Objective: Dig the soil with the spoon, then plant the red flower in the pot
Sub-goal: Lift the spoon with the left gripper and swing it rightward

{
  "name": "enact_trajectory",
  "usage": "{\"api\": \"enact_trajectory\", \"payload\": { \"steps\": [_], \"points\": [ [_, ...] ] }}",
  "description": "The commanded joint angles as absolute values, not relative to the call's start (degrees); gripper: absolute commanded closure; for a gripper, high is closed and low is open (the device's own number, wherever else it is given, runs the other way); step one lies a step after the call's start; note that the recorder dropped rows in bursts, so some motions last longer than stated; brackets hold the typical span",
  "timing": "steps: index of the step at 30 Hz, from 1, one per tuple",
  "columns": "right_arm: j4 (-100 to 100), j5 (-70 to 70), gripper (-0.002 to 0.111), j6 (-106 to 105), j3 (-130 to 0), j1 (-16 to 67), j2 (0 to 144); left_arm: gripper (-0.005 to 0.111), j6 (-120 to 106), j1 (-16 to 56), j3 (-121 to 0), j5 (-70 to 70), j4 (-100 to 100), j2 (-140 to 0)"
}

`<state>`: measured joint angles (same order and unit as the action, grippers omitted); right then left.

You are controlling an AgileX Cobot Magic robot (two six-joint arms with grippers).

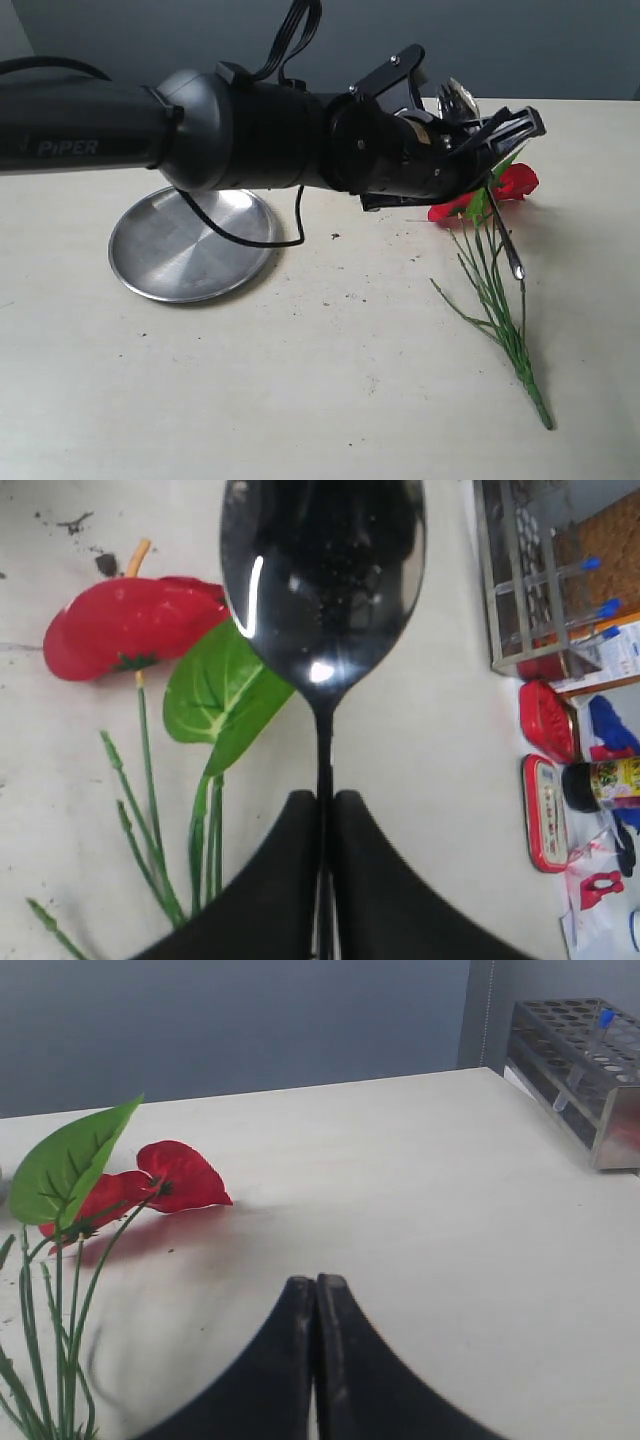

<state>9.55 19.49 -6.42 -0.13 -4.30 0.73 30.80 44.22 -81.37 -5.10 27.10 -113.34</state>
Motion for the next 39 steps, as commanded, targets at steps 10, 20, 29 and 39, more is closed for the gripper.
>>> {"api": "enact_trajectory", "payload": {
  "steps": [10,20,29,39],
  "points": [
    [9.6,19.2,0.109,-6.5,0.0,-4.5,0.5,0.106,30.9,43.9,-81.2,0.0,27.4,-110.6],
    [9.6,19.2,0.109,-6.5,0.0,-4.5,0.5,0.106,30.9,43.9,-81.2,-0.4,24.1,-110.5],
    [9.6,19.2,0.109,-6.5,0.0,-4.5,0.5,0.106,30.9,43.9,-81.2,-1.0,23.3,-110.5],
    [9.6,19.2,0.109,-6.5,0.0,-4.5,0.5,0.106,30.9,43.9,-81.2,-2.7,23.3,-110.5]
  ]
}}
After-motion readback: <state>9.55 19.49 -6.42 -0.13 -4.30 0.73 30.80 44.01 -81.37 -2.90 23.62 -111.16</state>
